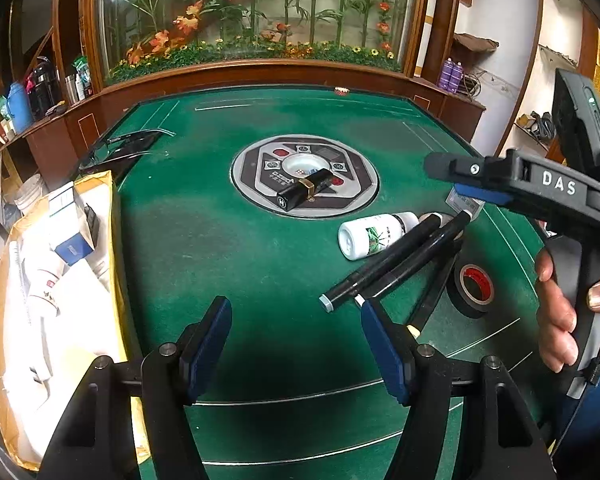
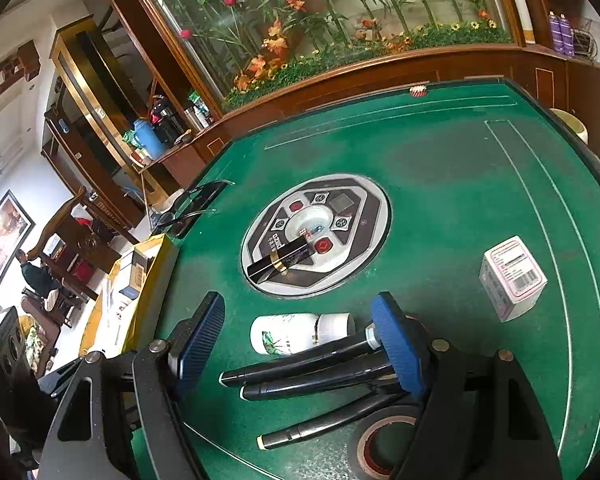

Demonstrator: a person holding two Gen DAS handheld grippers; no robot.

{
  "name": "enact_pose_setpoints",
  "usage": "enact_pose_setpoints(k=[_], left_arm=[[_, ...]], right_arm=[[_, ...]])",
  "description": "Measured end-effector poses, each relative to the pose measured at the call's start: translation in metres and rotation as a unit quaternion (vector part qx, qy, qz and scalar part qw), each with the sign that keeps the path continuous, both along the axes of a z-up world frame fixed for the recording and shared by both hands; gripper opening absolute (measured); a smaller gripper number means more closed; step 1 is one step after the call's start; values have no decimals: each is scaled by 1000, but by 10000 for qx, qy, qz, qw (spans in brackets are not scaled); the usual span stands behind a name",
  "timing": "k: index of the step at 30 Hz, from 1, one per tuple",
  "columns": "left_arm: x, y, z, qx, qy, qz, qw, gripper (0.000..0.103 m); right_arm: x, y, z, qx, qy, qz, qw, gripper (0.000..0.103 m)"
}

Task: Organize rigid objects
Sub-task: 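Move both grippers back from the tray to the remaining table items, then grasp a black marker with the left gripper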

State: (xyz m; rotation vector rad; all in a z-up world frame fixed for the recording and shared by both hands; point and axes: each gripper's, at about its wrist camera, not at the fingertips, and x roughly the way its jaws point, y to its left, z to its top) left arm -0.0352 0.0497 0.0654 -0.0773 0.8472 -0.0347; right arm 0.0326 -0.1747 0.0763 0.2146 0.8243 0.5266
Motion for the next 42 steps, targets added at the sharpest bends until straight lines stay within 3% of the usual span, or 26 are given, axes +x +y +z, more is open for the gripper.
enact_pose_setpoints(k=[14, 20, 25, 27, 29, 32, 38, 42], left_arm=[[4, 9, -7, -93, 108, 40, 9999, 71], [18, -5, -13, -170, 199, -311, 9992, 71], [46, -34, -17, 190, 305, -800, 9961, 71], [57, -43, -21, 432, 352, -919, 9942, 67], [67, -48, -27, 569, 508, -995, 9921, 52], [81, -50, -29, 509, 629, -1105, 9906, 41], [96, -66, -43, 626, 741, -1334, 9863, 37], [91, -63, -44, 403, 606, -1147, 9907, 21]], right_arm=[[9, -28, 2, 1, 16, -545, 9985, 75], [12, -32, -1, 120, 205, -582, 9980, 75], [10, -35, 1, 154, 159, -651, 9976, 75], [10, -37, 2, 172, 136, -679, 9975, 75], [11, -40, 3, 203, 143, -696, 9973, 75], [12, -41, 3, 236, 161, -707, 9971, 75], [12, -42, 5, 313, 163, -669, 9971, 75], [13, -42, 4, 302, 156, -699, 9970, 75]])
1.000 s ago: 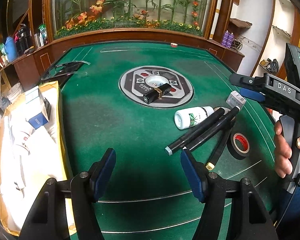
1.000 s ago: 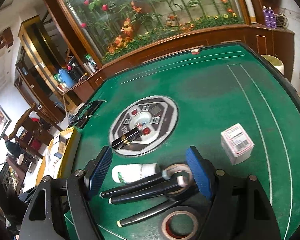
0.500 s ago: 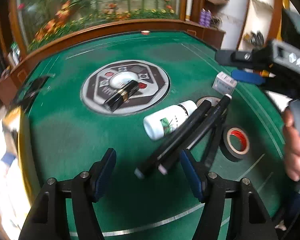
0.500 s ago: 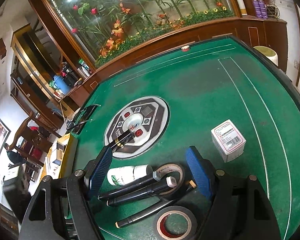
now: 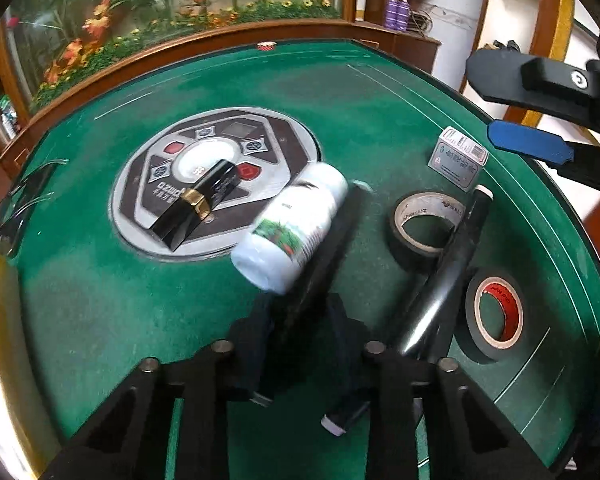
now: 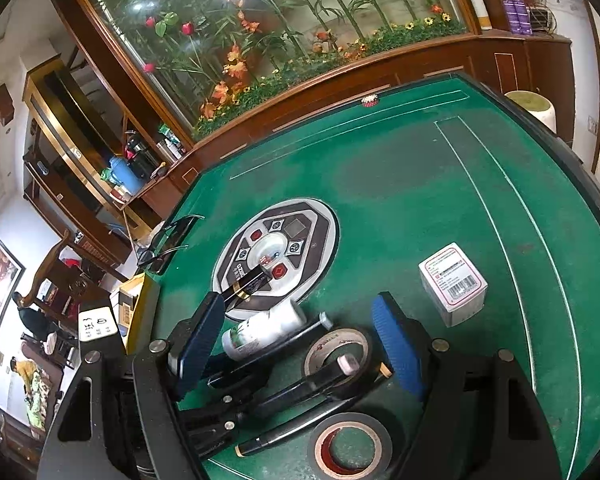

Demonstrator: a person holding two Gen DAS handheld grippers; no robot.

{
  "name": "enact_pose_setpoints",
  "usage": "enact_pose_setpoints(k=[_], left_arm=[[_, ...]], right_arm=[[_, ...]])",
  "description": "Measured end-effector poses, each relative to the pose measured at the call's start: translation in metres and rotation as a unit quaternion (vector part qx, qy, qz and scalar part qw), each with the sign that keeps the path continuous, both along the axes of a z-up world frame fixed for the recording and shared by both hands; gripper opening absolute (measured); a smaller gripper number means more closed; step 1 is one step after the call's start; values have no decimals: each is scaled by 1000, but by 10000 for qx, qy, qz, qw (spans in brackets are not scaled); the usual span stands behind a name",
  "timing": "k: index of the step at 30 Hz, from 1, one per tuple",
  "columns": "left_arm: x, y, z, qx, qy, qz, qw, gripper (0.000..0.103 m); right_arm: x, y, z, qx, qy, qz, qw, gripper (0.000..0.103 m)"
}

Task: Organize rigid objects
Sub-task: 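Grasp a black marker with the left gripper, then grasp the white green-labelled bottle with the right gripper while the left holds the marker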

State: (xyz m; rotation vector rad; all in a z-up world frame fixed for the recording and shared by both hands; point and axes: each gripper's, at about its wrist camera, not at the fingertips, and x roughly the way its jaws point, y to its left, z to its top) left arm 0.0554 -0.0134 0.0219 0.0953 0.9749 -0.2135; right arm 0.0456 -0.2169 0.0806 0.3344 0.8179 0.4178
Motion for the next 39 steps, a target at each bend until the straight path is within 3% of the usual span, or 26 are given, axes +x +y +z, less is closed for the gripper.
enact_pose_setpoints(k=[2, 12, 15, 16, 18, 19, 21, 22, 24, 25, 28, 32, 37, 39], left_arm=[[-9, 3, 0, 11, 28, 73, 10000, 16], [-91, 44, 2, -314, 90, 693, 9971, 16], [-91, 43, 3, -126, 151, 762, 9969, 18], [-89, 42, 3, -33, 148, 775, 9969, 21], [-79, 35, 2, 236, 151, 798, 9964, 44], [-73, 32, 2, 324, 148, 790, 9962, 66], [-62, 30, -1, 282, 92, 759, 9967, 69], [-57, 30, -3, 126, 89, 698, 9974, 64], [-53, 37, -2, 9, 6, 776, 9970, 37], [-53, 41, -1, -61, 2, 802, 9968, 17], [-58, 50, 0, -255, 14, 896, 9956, 14], [-70, 50, 0, -156, -19, 987, 9950, 14], [-80, 53, -1, -186, -47, 1052, 9943, 14], [-80, 54, -2, -215, -61, 1063, 9941, 14]], right_arm=[[1, 0, -1, 16, 35, 14, 10000, 75], [2, 12, -13, -44, 299, 296, 9991, 75], [-2, 27, -18, -149, 327, 552, 9978, 75], [-4, 34, -21, -217, 333, 672, 9970, 75], [-4, 43, -25, -265, 404, 811, 9955, 75], [-4, 43, -26, -268, 419, 817, 9954, 75], [0, 42, -28, -286, 438, 697, 9962, 75], [3, 40, -29, -254, 501, 622, 9965, 75], [10, 39, -31, -156, 631, 603, 9961, 75], [11, 40, -31, -181, 635, 603, 9960, 75], [20, 55, -22, -695, 438, 717, 9940, 75], [40, 85, -16, -1040, 155, 840, 9909, 75], [65, 120, -43, -1598, 349, 1336, 9774, 74], [60, 122, -50, -1558, 522, 1653, 9725, 73]])
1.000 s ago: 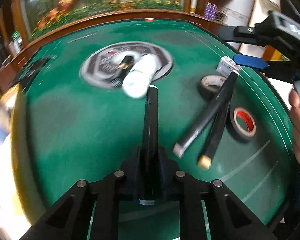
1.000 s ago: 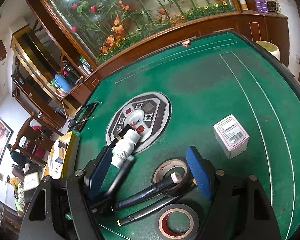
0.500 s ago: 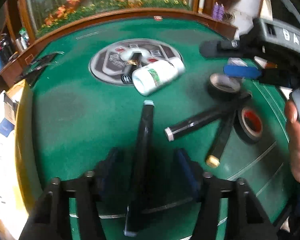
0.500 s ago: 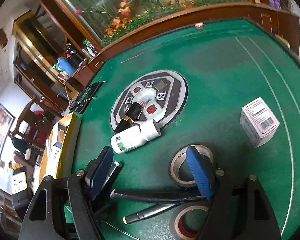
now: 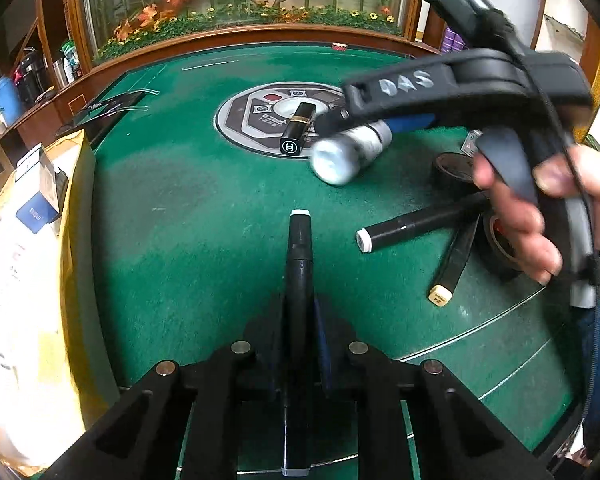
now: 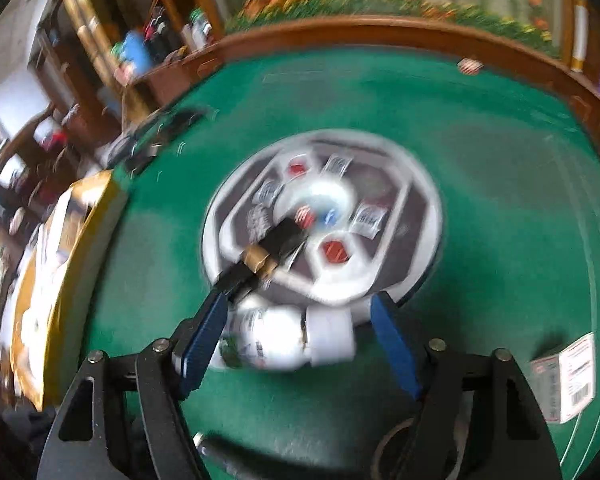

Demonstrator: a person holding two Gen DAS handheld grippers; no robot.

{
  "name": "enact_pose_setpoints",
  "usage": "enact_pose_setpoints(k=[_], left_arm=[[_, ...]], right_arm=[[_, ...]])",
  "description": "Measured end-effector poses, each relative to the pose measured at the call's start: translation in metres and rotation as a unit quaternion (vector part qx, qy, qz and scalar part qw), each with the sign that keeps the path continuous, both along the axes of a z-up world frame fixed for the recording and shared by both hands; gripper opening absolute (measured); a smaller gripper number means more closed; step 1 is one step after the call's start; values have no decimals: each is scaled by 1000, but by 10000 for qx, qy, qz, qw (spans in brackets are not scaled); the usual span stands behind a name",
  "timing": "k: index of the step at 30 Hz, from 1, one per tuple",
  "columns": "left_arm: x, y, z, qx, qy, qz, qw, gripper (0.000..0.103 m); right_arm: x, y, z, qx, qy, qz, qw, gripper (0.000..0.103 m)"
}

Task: Organize rigid objects
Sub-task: 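Grasp the white green-labelled bottle with the right gripper while the left holds the marker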

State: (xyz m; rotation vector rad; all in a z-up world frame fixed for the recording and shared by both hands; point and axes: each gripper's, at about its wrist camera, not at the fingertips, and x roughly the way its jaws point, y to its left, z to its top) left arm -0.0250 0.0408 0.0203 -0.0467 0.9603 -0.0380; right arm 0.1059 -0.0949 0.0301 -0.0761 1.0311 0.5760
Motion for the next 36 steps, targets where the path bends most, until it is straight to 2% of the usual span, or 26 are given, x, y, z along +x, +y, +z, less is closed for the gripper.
enact_pose_setpoints(k=[2, 4, 6, 8, 12, 17, 19, 20, 22, 24, 27, 29, 30, 34, 36], left_arm=[[-1, 2, 0, -55, 0, 14, 10000, 14], [-1, 4, 0, -121, 4, 29, 9999, 14], [0, 5, -1, -160, 10, 29, 9999, 14], [0, 5, 0, -162, 16, 32, 9999, 14], [-1, 4, -1, -152, 21, 25, 9999, 15], [-2, 4, -1, -154, 19, 23, 9999, 15], [-1, 4, -2, -146, 14, 22, 9999, 15], [-2, 3, -2, -144, 14, 21, 9999, 15], [-2, 4, -2, -160, 16, 19, 9999, 15], [-1, 4, -2, -163, 16, 21, 9999, 15], [0, 4, -2, -144, 8, 22, 9999, 15], [0, 4, -2, -149, 13, 30, 9999, 15], [0, 4, -2, -145, 6, 30, 9999, 15], [-1, 3, -3, -119, -10, 26, 9999, 15], [-2, 2, -3, -93, -7, 15, 10000, 15]], right_arm=[[-10, 2, 0, -139, 54, 300, 9994, 73], [-26, 4, 1, -466, -129, 593, 9971, 73], [-36, 3, 2, -541, -53, 743, 9958, 72], [-42, 2, 6, -570, -115, 788, 9952, 72], [-42, -14, 27, -254, -361, 499, 9978, 72], [-47, -18, 30, -245, -468, 563, 9970, 80], [-45, -16, 26, -214, -271, 502, 9981, 80], [-41, -15, 23, -86, -15, 426, 9991, 80], [-32, -29, 18, 249, 422, -171, 9987, 80], [-24, -42, 8, 653, 1086, -535, 9905, 79], [-29, -44, 4, 919, 1356, -691, 9841, 75], [-33, -36, -2, 952, 1476, -567, 9828, 63], [-36, -26, -7, 784, 1449, -474, 9852, 52], [-43, -3, -9, 652, 1121, -253, 9912, 45], [-46, 9, -10, 225, 723, -213, 9969, 45]])
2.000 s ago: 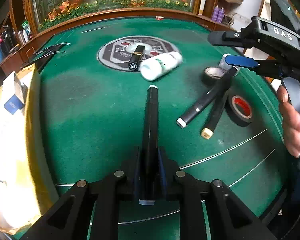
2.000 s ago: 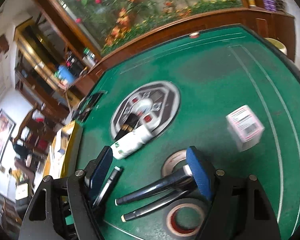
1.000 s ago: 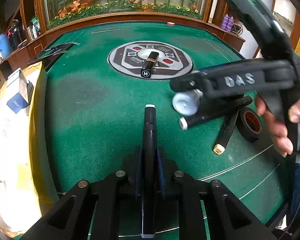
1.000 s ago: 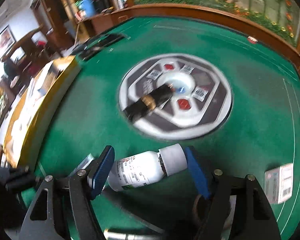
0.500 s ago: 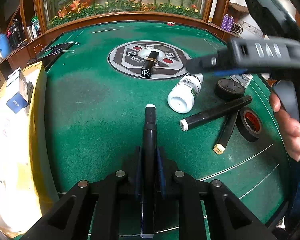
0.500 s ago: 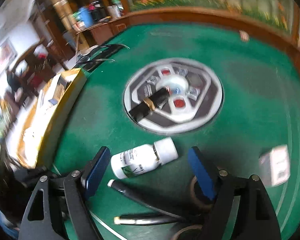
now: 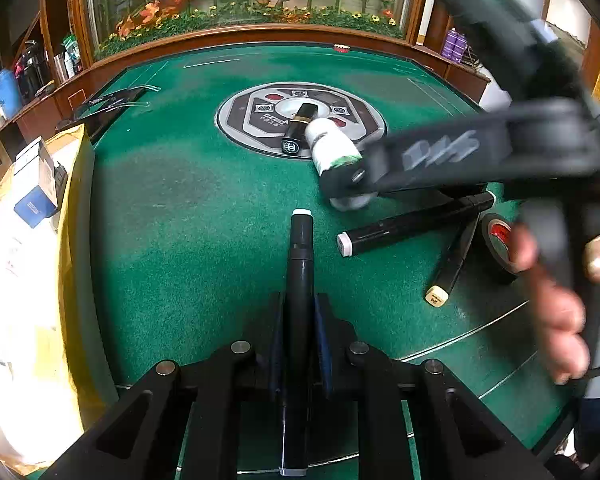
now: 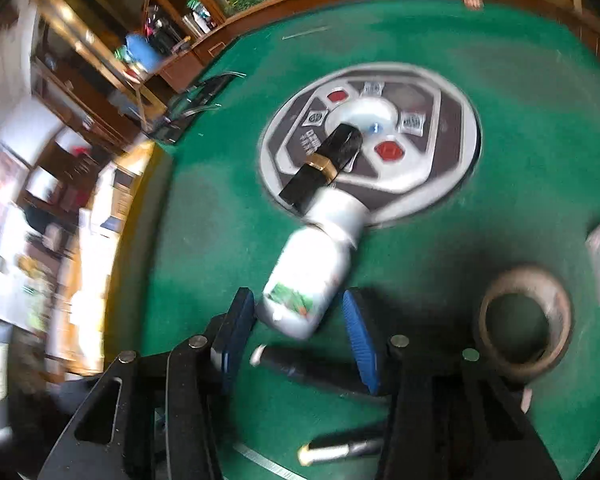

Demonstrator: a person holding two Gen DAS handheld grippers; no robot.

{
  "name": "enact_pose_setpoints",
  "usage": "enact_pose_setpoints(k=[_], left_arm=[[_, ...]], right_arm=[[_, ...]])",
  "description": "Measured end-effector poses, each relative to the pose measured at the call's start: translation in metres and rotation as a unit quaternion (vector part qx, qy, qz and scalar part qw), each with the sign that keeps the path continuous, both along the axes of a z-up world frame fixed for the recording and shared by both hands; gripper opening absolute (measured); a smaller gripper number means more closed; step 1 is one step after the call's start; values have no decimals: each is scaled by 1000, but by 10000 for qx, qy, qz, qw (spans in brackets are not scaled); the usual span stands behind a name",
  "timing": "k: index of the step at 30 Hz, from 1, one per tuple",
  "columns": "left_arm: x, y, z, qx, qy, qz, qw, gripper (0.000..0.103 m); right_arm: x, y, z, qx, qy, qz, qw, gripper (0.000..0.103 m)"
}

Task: Organize rigid objects
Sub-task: 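Grasp the white green-labelled bottle with the right gripper while the left holds the marker, then carry the black marker and white bottle over the tray with both grippers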

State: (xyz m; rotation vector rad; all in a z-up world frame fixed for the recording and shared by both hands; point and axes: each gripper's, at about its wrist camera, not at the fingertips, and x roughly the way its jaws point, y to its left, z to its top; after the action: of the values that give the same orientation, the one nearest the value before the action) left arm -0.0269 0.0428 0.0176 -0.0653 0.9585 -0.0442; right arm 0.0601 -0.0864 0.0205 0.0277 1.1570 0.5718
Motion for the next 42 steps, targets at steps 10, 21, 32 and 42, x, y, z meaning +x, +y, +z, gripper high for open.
enact_pose_setpoints(k=[10, 21, 32, 42], left_arm=[[0, -1, 1, 39, 15, 5, 10000, 15], [-2, 8, 7, -371, -153, 96, 9991, 14], [-14, 23, 37, -633, -547, 312, 9960, 14], [-49, 88, 74, -946, -1119, 929, 9848, 14]], right_arm=[[-2, 13, 1, -460, -728, 314, 9958, 35], [11, -2, 3, 28, -378, -2, 9993, 33], [-7, -11, 26, 461, -744, -42, 9962, 33], [-32, 13, 45, 1052, -695, 339, 9914, 33]])
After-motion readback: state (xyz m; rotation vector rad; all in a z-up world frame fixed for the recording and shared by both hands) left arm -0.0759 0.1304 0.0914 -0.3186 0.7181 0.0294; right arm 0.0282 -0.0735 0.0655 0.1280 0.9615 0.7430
